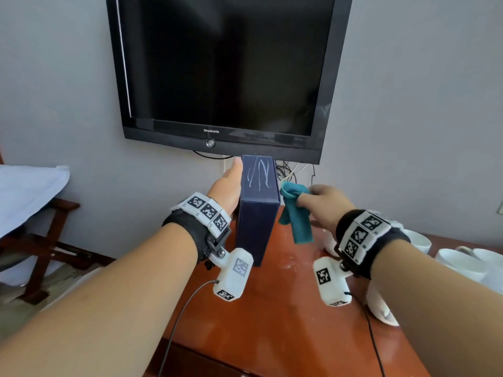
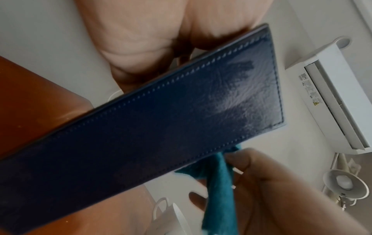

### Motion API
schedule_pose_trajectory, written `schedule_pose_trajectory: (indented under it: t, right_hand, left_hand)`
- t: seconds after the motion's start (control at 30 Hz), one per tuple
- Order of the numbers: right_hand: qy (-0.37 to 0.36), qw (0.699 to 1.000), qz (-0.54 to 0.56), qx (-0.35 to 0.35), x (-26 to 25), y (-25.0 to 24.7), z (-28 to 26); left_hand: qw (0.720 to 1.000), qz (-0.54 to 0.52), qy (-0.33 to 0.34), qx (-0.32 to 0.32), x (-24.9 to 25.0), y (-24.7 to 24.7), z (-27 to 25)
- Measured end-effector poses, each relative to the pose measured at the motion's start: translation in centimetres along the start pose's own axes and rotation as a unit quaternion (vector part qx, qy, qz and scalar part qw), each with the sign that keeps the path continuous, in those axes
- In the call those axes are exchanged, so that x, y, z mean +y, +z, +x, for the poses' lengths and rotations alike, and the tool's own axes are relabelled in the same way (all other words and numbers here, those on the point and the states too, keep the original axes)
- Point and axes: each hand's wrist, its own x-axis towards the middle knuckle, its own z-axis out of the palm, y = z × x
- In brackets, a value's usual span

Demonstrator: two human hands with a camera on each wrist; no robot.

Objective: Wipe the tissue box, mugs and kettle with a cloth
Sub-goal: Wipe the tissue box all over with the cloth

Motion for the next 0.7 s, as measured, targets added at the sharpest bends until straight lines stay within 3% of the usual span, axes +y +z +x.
schedule_pose_trajectory:
  t: [0.2,0.47,0.7]
  right_hand:
    - [-0.065,0.995,0.076,0.017,-3.0,-0.2,-1.2]
    - [-0.153,0.980,-0.072,0.103,-5.0,-1.5,-2.8]
    - [-0.227,0.962,-0.122,0.096,-5.5,-1.2,-3.2]
  left_hand:
    - [1.000,-0.006,-0.010,-0.011,-0.2,-0.2,-1.4]
    - [1.000,0.020,-0.004,-0.010,-0.6,-0.5,-2.9]
    - [0.999,0.031,0.021,-0.022,-1.0,-0.8,-3.3]
